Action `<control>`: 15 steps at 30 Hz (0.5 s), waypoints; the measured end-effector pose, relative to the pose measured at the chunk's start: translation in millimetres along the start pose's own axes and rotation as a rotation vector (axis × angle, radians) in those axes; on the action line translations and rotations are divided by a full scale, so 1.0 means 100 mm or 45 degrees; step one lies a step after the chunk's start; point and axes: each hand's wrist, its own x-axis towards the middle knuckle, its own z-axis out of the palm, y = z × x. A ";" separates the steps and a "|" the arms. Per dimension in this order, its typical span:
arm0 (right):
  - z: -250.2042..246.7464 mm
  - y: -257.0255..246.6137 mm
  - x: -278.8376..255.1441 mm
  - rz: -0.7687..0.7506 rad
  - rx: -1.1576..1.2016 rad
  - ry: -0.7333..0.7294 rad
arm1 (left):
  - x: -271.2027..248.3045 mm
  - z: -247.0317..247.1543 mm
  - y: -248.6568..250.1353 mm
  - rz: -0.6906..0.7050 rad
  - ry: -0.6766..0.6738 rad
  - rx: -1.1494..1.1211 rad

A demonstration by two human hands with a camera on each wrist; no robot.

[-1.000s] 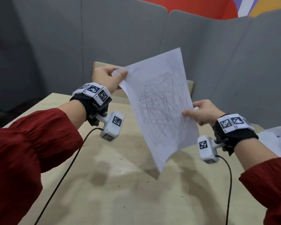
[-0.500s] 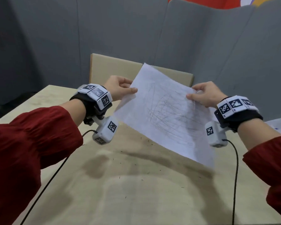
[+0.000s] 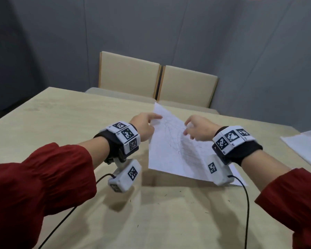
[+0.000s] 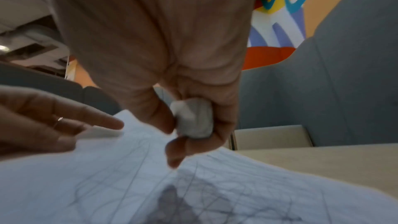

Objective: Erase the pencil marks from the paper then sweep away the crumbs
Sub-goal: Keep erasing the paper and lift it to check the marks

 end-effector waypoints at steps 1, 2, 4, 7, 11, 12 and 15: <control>0.10 -0.01 0.00 -0.022 -0.056 -0.096 | 0.00 0.04 -0.03 -0.036 -0.049 -0.003; 0.20 0.00 0.00 -0.044 -0.104 -0.166 | 0.00 0.08 -0.06 -0.065 -0.097 -0.031; 0.37 0.03 -0.01 -0.086 -0.203 -0.231 | -0.02 0.10 -0.08 -0.084 -0.180 -0.040; 0.52 0.08 -0.01 -0.113 -0.301 -0.233 | -0.04 0.04 -0.09 -0.056 -0.350 0.298; 0.58 0.14 0.04 -0.134 -0.348 -0.228 | 0.02 -0.01 -0.19 0.014 -0.382 0.729; 0.58 0.15 0.07 -0.142 -0.344 -0.207 | 0.05 0.00 -0.23 0.036 -0.398 0.780; 0.58 0.13 0.14 -0.151 -0.280 -0.124 | 0.12 0.05 -0.33 0.019 -0.517 0.885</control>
